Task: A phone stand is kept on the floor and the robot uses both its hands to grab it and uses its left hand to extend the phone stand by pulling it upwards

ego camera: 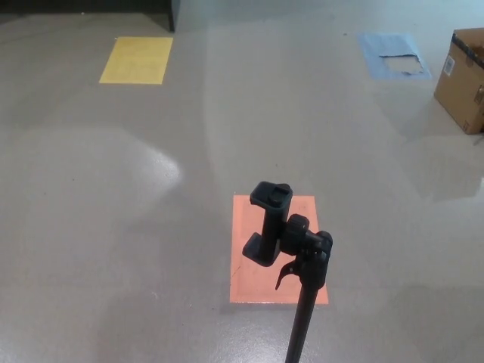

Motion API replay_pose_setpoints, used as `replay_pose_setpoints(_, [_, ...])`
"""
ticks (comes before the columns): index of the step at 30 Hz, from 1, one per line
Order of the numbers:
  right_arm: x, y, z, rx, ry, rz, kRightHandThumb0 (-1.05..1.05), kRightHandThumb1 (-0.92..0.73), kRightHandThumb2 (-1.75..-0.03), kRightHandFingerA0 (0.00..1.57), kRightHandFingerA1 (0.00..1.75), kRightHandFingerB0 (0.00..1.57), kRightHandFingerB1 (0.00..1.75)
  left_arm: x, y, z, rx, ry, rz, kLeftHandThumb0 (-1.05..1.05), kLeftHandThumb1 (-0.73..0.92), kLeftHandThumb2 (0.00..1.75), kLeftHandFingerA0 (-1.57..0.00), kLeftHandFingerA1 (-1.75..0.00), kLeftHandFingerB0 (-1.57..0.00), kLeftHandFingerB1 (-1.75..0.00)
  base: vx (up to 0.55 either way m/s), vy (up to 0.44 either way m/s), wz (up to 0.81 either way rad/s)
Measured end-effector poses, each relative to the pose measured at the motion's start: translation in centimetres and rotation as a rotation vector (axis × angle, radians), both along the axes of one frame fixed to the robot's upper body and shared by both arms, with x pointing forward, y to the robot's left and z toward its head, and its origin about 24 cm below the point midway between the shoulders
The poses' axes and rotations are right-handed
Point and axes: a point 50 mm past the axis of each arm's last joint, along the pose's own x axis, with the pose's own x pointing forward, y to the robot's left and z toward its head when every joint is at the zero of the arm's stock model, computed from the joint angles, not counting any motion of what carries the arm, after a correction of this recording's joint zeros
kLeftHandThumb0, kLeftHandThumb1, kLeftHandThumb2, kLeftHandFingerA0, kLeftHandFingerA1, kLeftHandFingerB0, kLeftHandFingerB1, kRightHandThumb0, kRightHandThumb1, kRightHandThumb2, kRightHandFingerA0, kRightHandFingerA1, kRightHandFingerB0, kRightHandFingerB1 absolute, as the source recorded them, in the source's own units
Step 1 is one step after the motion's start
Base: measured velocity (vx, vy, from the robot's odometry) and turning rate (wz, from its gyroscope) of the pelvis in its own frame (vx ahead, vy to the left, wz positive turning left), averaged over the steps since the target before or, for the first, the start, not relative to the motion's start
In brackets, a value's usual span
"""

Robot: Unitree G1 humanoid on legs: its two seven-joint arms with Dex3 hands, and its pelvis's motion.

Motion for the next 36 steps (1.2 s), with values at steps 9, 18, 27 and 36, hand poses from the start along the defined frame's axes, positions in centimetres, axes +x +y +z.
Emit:
replay_pose_setpoints(9, [-0.5, 0.4, 2.2, -0.023, -0.128, 0.057, -0.93, -0.73, -0.63, 0.05, 0.39, 0.00, 0.21, -0.7, 0.0, 2.0, 0.002, -0.147, 0.039, -0.79, 0.85, 0.67, -0.29, -0.30, -0.33, -0.32, 0.00, 0.000, 0.00])
replay_pose_setpoints(18, [-0.6, 1.2, 4.2, -0.011, -0.256, 0.111, -0.83, -0.52, -0.98, 0.06, 0.28, 0.00, 0.17, -1.0, 0.2, 4.4, 0.019, -0.306, 0.049, -0.90, 0.81, 0.66, -0.23, -0.28, -0.28, -0.30, 0.00, 0.000, 0.00])
replay_pose_setpoints(27, [1.5, 1.6, 6.8, 0.016, -0.436, 0.174, -0.88, -0.55, -0.97, 0.09, 0.24, 0.08, 0.09, 1.1, -0.7, 6.6, 0.026, -0.501, -0.005, -0.95, 0.73, 0.63, -0.27, -0.29, -0.29, -0.31, 0.00, 0.000, 0.00])
replay_pose_setpoints(36, [6.9, 1.1, 8.5, 0.026, -0.586, 0.298, -0.91, -0.56, -1.00, 0.08, 0.30, 0.04, 0.17, 7.6, -3.3, 11.1, -0.014, -0.836, -0.146, -1.00, 0.66, 0.62, -0.24, -0.28, -0.29, -0.31, 0.00, 0.000, 0.00])
